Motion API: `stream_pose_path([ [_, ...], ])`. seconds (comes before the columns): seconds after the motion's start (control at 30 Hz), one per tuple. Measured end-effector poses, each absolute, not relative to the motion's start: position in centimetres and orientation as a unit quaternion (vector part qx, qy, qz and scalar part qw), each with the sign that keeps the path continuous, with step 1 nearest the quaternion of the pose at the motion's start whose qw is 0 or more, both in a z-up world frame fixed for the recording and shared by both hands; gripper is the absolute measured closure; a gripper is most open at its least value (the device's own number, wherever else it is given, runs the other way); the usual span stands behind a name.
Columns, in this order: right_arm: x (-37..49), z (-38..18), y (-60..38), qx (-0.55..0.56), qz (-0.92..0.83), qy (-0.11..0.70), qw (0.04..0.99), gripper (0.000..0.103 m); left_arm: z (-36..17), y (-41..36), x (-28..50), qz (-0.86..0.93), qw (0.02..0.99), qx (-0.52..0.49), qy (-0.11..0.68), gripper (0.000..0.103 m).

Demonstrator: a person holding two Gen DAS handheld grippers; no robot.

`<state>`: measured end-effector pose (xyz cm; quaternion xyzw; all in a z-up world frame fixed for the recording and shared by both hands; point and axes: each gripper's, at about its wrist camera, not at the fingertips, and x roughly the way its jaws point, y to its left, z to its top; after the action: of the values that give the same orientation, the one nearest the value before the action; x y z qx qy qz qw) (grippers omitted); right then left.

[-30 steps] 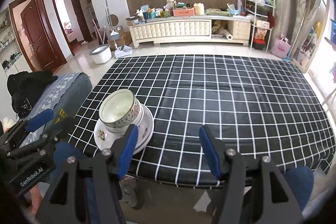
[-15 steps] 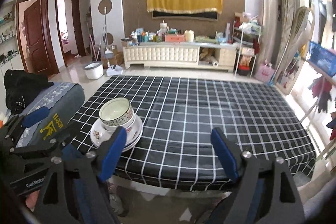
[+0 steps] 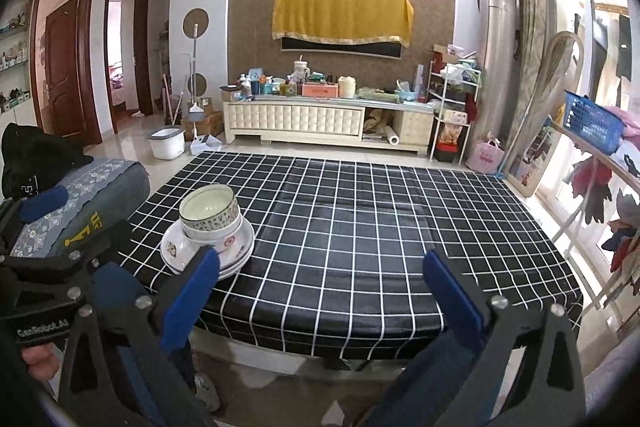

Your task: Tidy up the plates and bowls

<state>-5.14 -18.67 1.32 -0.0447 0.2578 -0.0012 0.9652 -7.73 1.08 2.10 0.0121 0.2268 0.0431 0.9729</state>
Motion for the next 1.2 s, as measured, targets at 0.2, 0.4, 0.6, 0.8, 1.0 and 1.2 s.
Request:
stream_pose_path([
  [0.2, -5.6, 0.9, -18.7, -0.040, 0.005, 0.265, 0.963, 0.000, 2.1, 1.1, -8.0, 0.050, 0.972, 0.012, 0.231, 0.001],
  [0.4, -6.0, 0.9, -18.9, -0.035, 0.010, 0.266, 0.963, 0.000, 2.1, 1.1, -8.2, 0.051, 0.971, 0.012, 0.232, 0.001],
  [0.6, -6.1, 0.9, -19.2, -0.030, 0.013, 0.265, 0.964, 0.000, 2.1, 0.8, -8.5, 0.051, 0.971, 0.013, 0.234, 0.001],
  [0.8, -6.4, 1.0, -19.4, -0.026, 0.012, 0.264, 0.964, 0.000, 2.1, 0.7, -8.5, 0.051, 0.971, 0.014, 0.234, 0.001],
  [1.0, -6.6, 1.1, -19.7, -0.022, 0.012, 0.260, 0.965, 0.000, 2.1, 0.7, -8.5, 0.051, 0.971, 0.016, 0.234, 0.001],
  [1.2, -6.6, 1.2, -19.6, -0.022, 0.012, 0.260, 0.965, 0.000, 1.9, 0.7, -8.5, 0.050, 0.970, 0.013, 0.239, 0.001],
])
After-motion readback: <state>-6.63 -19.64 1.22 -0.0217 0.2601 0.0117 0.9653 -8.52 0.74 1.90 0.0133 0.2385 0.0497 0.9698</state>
